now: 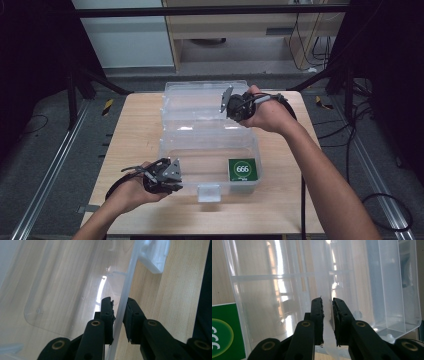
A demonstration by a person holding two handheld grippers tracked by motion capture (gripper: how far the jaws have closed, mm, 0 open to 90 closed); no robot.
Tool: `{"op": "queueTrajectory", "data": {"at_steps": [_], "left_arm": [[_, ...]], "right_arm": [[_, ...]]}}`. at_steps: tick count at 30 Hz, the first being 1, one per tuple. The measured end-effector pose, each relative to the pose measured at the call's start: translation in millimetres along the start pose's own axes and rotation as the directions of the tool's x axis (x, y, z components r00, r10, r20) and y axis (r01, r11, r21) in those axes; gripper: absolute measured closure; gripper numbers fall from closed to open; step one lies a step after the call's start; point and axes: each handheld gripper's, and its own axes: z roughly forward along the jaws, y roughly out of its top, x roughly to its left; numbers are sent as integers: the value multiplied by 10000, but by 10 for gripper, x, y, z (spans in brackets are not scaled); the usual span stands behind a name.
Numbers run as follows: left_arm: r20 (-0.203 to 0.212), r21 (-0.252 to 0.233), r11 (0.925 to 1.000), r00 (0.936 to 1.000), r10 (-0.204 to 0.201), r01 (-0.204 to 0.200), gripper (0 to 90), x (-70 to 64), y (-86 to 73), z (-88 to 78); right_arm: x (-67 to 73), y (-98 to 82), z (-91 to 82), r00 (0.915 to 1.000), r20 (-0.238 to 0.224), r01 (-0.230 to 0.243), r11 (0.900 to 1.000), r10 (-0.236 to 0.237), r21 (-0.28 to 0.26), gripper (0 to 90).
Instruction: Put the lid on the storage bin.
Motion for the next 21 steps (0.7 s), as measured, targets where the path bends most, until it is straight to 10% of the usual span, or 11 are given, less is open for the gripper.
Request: {"op": "queueTrajectory", "data": {"at_steps": [21], "left_arm": [[-334,-306,9986,9985,-434,424,768,-14,-30,31]], "right_arm": [[84,54,-101,9977,-144,658,9977,-660,-143,861]]}}
